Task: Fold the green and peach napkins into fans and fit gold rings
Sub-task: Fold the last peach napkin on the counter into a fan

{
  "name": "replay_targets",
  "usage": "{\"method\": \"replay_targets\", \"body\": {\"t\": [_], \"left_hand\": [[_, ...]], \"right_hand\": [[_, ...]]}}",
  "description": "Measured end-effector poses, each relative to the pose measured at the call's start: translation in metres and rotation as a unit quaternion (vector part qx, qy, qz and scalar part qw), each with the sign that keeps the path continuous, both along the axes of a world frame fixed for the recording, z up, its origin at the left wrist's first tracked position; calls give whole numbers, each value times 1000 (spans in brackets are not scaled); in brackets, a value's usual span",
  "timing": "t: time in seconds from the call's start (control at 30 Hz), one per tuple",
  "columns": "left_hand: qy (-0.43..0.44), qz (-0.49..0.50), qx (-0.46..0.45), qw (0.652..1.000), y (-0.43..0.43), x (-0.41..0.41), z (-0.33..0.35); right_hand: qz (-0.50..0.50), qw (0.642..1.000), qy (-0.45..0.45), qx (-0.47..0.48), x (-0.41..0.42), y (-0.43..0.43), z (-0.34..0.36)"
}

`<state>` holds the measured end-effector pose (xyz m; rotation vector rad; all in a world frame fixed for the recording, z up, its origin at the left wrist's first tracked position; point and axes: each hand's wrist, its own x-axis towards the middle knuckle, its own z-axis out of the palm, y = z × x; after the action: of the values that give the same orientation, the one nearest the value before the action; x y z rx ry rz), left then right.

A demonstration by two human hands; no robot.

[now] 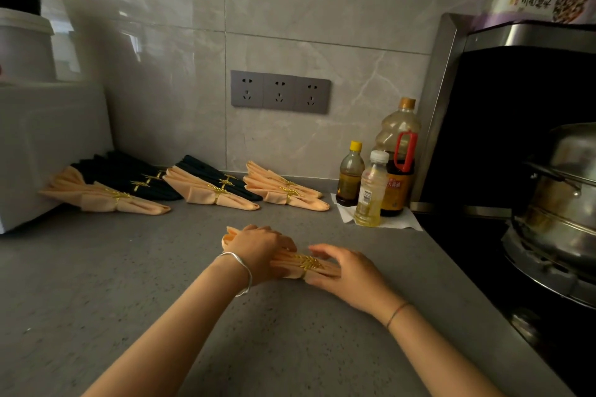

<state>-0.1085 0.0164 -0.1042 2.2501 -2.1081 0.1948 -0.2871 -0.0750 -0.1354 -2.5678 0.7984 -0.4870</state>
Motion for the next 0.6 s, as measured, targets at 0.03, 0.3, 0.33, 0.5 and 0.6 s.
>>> {"method": "replay_targets", "body": {"t": [0.03, 0.3, 0.33, 0.5, 0.6], "left_hand": [[-3, 3, 5, 1000, -1, 0, -1], [18, 40, 58, 997, -7, 7, 5], [11, 35, 57, 998, -8, 5, 6], [-10, 14, 61, 998, -15, 4, 6], [-49, -4, 31, 998, -19, 16, 7]], "right_hand": [[-4, 1000, 6, -20, 6, 3, -2], [-25, 998, -27, -55, 15, 9, -12], [-26, 997, -32, -61, 14, 9, -12], [-23, 997, -18, -78, 14, 4, -13], [-23, 998, -31, -40, 20, -4, -14]]}}
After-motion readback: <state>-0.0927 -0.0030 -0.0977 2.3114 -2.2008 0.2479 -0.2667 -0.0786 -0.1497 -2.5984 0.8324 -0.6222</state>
